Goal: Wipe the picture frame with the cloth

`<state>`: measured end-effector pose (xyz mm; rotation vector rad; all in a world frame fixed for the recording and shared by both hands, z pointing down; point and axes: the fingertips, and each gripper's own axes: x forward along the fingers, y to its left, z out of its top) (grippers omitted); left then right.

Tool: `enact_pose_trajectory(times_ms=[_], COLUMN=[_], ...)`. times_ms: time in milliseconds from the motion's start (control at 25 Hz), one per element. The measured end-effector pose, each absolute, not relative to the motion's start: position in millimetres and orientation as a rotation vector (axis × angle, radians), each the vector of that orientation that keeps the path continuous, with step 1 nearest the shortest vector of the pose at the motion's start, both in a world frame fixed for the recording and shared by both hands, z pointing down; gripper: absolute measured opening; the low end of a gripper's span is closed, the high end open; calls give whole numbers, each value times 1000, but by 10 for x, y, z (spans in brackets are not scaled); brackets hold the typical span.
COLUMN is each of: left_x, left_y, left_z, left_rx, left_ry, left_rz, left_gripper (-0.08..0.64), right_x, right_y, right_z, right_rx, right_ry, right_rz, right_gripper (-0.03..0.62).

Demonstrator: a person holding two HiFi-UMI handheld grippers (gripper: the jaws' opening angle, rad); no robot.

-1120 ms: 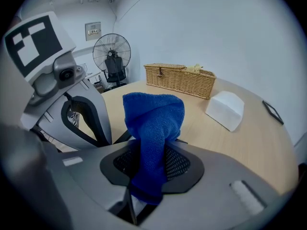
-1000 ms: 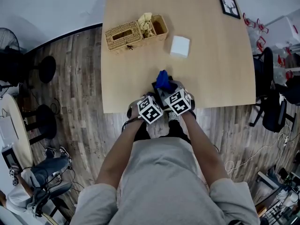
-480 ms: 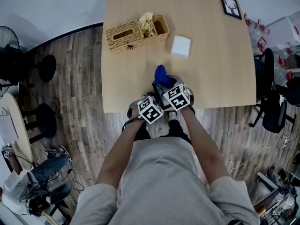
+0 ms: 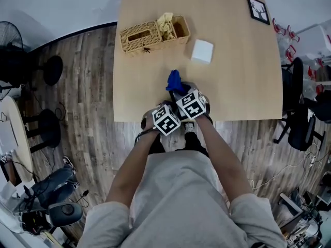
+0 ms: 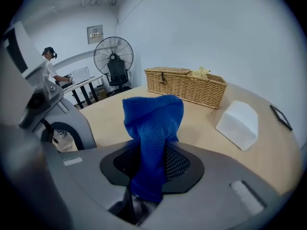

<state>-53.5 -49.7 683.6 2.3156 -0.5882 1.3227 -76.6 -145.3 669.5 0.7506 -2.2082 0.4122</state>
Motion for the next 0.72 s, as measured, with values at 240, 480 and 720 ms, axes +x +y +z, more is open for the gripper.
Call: enact_pose_trajectory(times_ms=[240, 480, 720], left_x=[-535, -529, -537], left_y=[-493, -505, -491], left_z=[6818, 6815, 6816], left_rx=[2315, 2319, 2328], left_ry=[-596, -601, -598], left_rz=[1311, 1314, 1325], left_gripper=[54, 54, 53], right_x=[-834, -920, -923], right_y=[-1339, -1206, -1002], right_z=[6703, 6679, 6719], right_rx=[670, 524, 362], right_ry=[-2228, -2244, -2224], right_rz=[412, 390, 396], right_gripper=[110, 110, 110])
